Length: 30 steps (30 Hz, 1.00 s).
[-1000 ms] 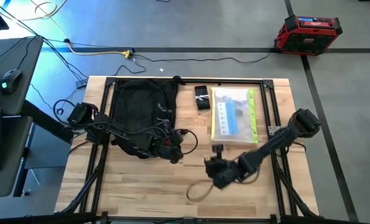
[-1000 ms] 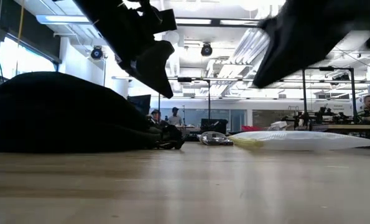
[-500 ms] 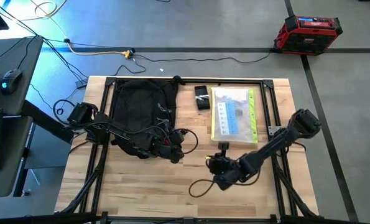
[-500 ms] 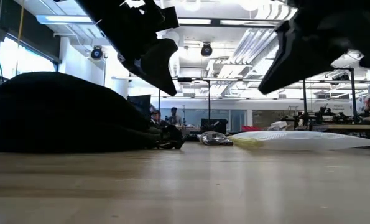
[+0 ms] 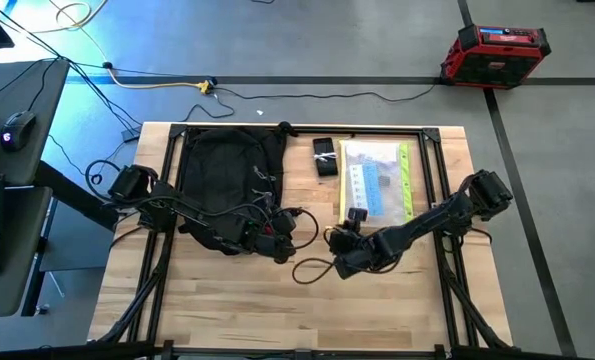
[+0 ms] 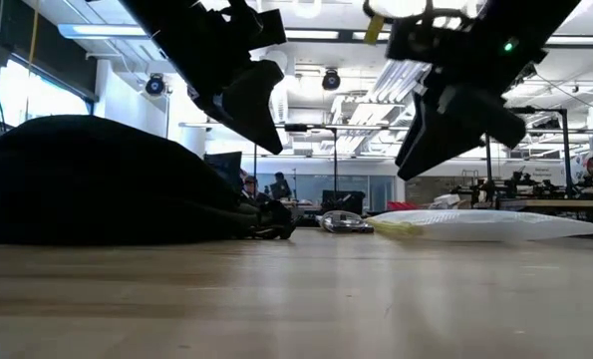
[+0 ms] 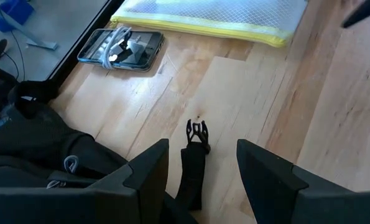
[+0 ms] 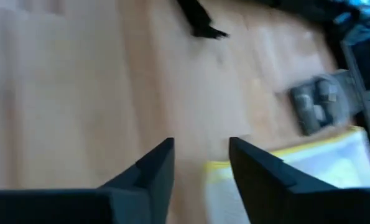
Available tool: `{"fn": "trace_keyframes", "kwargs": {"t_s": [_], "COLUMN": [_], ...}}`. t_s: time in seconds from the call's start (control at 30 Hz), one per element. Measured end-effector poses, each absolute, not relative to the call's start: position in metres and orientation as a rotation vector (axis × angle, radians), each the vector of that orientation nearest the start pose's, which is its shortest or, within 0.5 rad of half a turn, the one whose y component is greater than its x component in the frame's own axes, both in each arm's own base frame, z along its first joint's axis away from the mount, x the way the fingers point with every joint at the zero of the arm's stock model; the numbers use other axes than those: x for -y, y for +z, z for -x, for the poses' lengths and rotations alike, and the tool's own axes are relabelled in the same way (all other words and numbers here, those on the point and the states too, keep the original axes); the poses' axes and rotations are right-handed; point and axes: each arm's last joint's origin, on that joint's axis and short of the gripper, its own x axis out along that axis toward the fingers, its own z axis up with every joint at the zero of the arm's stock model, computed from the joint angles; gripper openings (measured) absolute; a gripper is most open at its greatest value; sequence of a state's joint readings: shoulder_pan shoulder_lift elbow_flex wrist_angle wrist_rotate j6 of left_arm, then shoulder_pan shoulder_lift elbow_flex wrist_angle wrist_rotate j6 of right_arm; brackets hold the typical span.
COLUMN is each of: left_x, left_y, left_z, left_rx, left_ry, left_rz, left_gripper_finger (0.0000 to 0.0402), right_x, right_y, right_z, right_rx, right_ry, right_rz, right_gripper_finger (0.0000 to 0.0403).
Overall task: Unpack backpack
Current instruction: Open the transparent zip bag
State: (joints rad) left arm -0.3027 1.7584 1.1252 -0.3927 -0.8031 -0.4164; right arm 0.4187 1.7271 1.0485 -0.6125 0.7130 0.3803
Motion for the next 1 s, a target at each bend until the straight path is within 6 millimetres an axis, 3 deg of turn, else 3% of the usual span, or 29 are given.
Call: {"fn": "trace_keyframes", "kwargs": {"t_s": [0.27,0.4,0.67,0.87,1.0], "left_x": [0.084,0.085,0.088,0.088,0.088], "left_y": [0.191,0.191,0.191,0.191,0.191], "left_z": [-0.338,-0.338,-0.337,-0.337,-0.337], "left_rx": [-0.761,-0.761,-0.759,-0.759,-0.759], "left_ry": [0.620,0.615,0.602,0.602,0.602], "left_rz": [-0.163,-0.162,-0.161,-0.160,-0.161], "left_gripper_finger": [0.0168,0.0168,0.0168,0.0168,0.0168], "right_x": [-0.102,-0.102,-0.087,-0.064,-0.051], "right_y": [0.167,0.147,0.109,0.101,0.101], "right_z": [-0.295,-0.295,-0.288,-0.290,-0.291], "right_rx": [-1.055,-1.159,-1.337,-1.403,-1.414], "right_ry": [-0.471,-0.447,-0.597,-0.714,-0.774], "right_rz": [0.382,0.499,0.630,0.625,0.572], "right_gripper_finger": [0.0230,0.0248,0.0250,0.0237,0.0194]}}
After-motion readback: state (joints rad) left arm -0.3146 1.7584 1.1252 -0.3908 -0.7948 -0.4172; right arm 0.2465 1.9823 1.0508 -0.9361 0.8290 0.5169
